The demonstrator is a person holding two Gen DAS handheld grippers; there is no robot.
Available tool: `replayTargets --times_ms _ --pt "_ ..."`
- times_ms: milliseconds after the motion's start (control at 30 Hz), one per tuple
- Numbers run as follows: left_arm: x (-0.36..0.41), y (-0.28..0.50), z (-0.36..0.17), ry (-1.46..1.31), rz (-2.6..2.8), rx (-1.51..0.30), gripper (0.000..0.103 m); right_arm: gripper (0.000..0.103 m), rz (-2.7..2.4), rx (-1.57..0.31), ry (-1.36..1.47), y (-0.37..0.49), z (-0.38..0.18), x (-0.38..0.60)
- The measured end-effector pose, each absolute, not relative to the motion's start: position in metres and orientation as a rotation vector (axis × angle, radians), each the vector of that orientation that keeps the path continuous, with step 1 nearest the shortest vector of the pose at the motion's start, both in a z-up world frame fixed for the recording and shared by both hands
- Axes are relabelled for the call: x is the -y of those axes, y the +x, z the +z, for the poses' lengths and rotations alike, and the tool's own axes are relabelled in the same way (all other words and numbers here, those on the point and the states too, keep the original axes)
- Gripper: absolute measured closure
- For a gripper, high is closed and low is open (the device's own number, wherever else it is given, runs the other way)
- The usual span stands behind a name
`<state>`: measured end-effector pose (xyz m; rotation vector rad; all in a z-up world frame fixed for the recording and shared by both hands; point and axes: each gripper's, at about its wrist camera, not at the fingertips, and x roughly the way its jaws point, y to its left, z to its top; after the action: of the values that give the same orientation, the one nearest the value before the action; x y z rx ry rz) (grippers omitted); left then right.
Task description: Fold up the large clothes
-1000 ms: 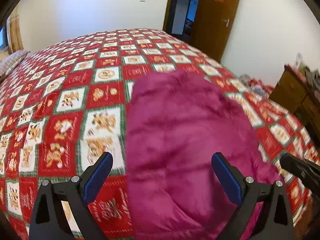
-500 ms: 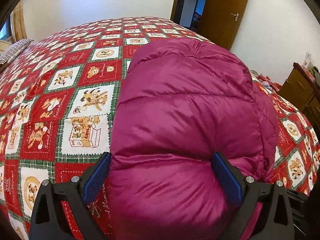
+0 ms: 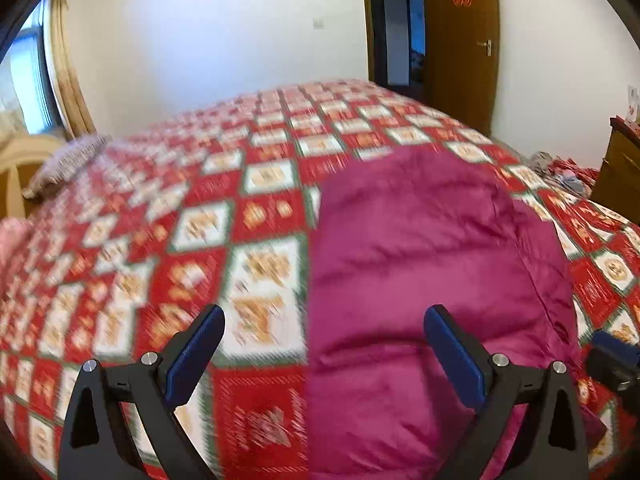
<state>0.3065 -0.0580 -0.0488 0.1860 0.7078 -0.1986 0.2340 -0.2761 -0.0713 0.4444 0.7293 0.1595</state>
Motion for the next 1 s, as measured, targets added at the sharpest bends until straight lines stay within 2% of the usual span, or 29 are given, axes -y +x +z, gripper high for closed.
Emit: replayTargets --times_ms 100,167,367,567,633,700,733,800,900,1000 --pt "0.052 0.316 -0.042 0.21 -0.188 -0.663 0.002 0.026 0.141 -0.72 0.479 0.244 -0.07 0.289" --pt "0.048 0.333 -0.047 0.171 -0.22 -0.702 0.002 0.026 0.132 -0.72 0.495 0.251 -0.073 0.294" --pt "0.024 0.391 -0.087 -0.226 -0.392 -0.974 0.002 0.026 0.135 -0.772 0.542 0.282 -0.095 0.298" --pt "0.024 0.395 -0.127 -0.458 -0.611 -1.078 0.002 0.027 0.202 -0.798 0.647 0.302 -0.123 0.296" --pt "0.022 0.392 -0.127 -0.48 -0.633 -1.059 0.003 0.028 0.212 -0.788 0.667 0.304 -0.128 0.295" --pt "0.026 0.388 -0.126 -0.479 -0.671 -1.069 0.004 0.042 0.231 -0.793 0.643 0.305 -0.127 0.288" --pt "0.029 0.385 -0.124 -0.478 -0.691 -1.072 0.004 0.045 0.256 -0.803 0.65 0.306 -0.127 0.286" --pt "0.04 0.374 -0.118 -0.429 -0.692 -1.056 0.006 0.06 0.275 -0.817 0.662 0.306 -0.127 0.283" --pt "0.05 0.362 -0.108 -0.402 -0.687 -1.036 0.01 0.072 0.284 -0.813 0.658 0.3 -0.118 0.285" --pt "0.06 0.354 -0.099 -0.425 -0.696 -1.038 0.017 0.076 0.272 -0.779 0.657 0.284 -0.099 0.29"
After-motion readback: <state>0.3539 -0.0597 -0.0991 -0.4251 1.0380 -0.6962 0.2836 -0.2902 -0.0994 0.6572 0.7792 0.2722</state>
